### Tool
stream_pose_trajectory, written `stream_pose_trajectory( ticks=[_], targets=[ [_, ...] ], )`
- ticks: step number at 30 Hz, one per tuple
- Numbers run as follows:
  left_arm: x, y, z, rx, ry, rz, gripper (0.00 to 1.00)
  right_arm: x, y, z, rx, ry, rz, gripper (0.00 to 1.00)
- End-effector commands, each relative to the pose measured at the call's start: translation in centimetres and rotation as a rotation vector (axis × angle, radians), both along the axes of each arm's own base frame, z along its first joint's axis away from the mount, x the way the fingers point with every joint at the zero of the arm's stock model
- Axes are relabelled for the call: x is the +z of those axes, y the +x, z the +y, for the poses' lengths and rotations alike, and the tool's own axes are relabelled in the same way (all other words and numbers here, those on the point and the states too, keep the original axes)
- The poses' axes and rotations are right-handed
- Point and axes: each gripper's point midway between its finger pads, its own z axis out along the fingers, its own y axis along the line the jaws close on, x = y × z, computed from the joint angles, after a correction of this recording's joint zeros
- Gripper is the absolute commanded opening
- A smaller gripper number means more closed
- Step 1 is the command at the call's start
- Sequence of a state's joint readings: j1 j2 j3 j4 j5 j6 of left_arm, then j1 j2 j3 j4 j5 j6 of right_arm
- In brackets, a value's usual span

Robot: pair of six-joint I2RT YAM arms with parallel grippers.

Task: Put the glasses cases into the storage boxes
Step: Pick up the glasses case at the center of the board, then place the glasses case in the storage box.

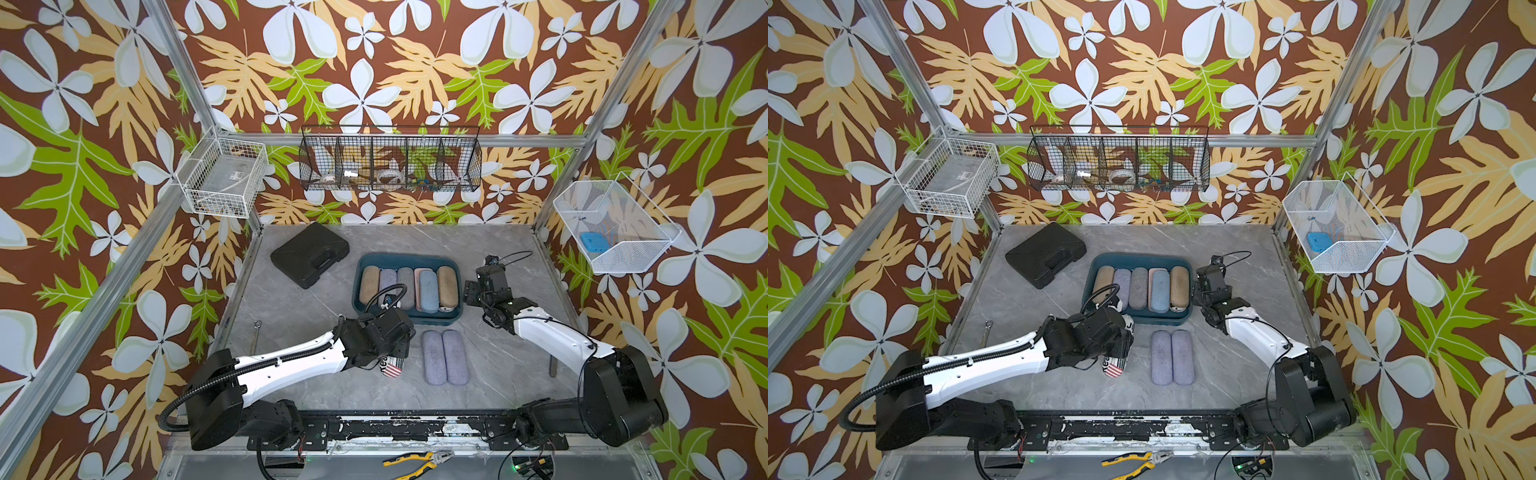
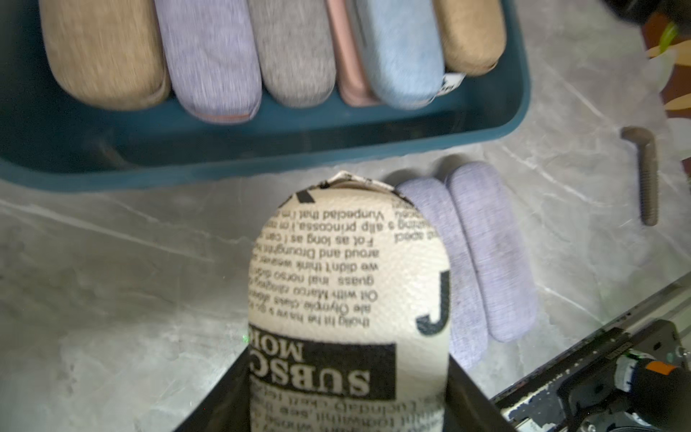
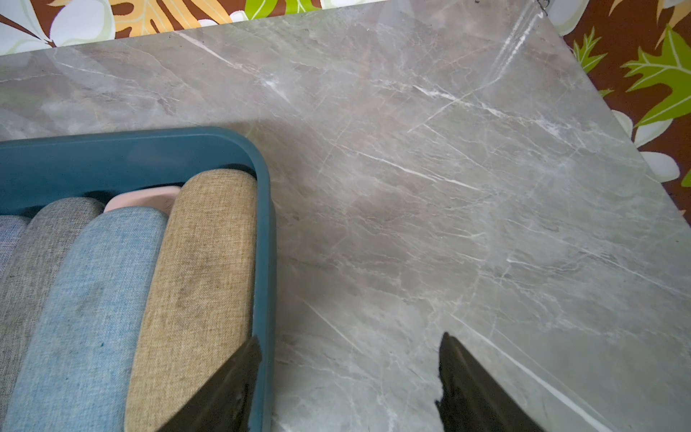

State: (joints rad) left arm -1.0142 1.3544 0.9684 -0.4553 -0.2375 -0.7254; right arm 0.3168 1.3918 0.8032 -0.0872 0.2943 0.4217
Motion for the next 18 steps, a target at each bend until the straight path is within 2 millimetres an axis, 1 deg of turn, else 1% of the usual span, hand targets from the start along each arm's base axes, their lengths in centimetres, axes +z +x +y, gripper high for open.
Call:
stream_pose_trajectory(
  ticks=[1,6,10,14,18],
  targets=[
    [1.6,1.9,0.1,0.018,-0.005,-0.061,0.63,0.6,0.3,0.0,-0.004,0.002,-0.018,0.75],
    [4.0,5.7,-0.8,0.065,-0.061,-0.145,0.64,0.7,0.5,-0.1,-0.012,-0.002,-0.026,0.75],
    [5.1,8.9,-1.8,0.089,-0.076,-0.191,0.65,1.1,0.8,0.2,-0.004,0.008,-0.033,0.75],
    [5.4,11.9,-2.5,0.105,-0.078,-0.205,0.65,1.3,0.9,0.1,-0.006,-0.002,-0.037,0.75],
    [5.3,14.9,-3.7,0.111,-0.086,-0.206,0.65,1.0,0.8,0.1,-0.008,0.001,-0.031,0.75]
  ],
)
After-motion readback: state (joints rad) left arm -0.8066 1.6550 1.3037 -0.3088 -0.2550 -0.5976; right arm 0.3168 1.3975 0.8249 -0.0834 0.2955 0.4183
